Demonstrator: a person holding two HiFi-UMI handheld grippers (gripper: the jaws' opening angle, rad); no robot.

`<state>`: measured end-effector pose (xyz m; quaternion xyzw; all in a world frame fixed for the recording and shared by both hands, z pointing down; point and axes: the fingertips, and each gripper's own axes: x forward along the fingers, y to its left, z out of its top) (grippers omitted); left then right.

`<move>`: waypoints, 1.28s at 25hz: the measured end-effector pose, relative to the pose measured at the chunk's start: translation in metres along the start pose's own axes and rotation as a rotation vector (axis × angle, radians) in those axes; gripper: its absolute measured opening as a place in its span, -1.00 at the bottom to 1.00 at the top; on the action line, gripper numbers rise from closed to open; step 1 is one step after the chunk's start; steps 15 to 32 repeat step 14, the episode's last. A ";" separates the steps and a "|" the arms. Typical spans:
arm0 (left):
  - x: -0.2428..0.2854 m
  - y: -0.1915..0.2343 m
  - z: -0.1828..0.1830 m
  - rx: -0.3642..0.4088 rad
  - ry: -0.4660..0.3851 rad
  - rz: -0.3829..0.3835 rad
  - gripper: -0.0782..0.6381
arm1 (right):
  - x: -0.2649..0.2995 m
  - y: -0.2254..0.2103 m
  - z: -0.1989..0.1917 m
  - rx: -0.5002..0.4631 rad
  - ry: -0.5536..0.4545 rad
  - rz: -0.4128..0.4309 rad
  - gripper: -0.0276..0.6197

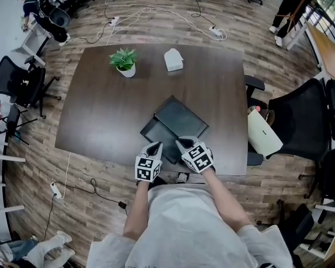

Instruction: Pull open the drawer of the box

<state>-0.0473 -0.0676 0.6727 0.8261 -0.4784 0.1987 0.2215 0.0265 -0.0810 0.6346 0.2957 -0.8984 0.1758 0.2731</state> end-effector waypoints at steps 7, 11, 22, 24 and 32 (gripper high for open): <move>0.005 -0.002 0.003 0.003 -0.006 -0.003 -0.63 | -0.003 -0.005 -0.003 -0.002 0.003 -0.007 -0.91; 0.004 -0.003 0.003 0.006 -0.007 -0.004 -0.63 | -0.004 -0.006 -0.003 -0.002 0.002 -0.009 -0.91; 0.005 -0.004 0.003 0.007 -0.004 -0.005 -0.63 | -0.005 -0.008 -0.003 -0.001 0.000 -0.010 -0.91; 0.005 -0.004 0.003 0.007 -0.004 -0.005 -0.63 | -0.005 -0.008 -0.003 -0.001 0.000 -0.010 -0.91; 0.005 -0.004 0.003 0.007 -0.004 -0.005 -0.63 | -0.005 -0.008 -0.003 -0.001 0.000 -0.010 -0.91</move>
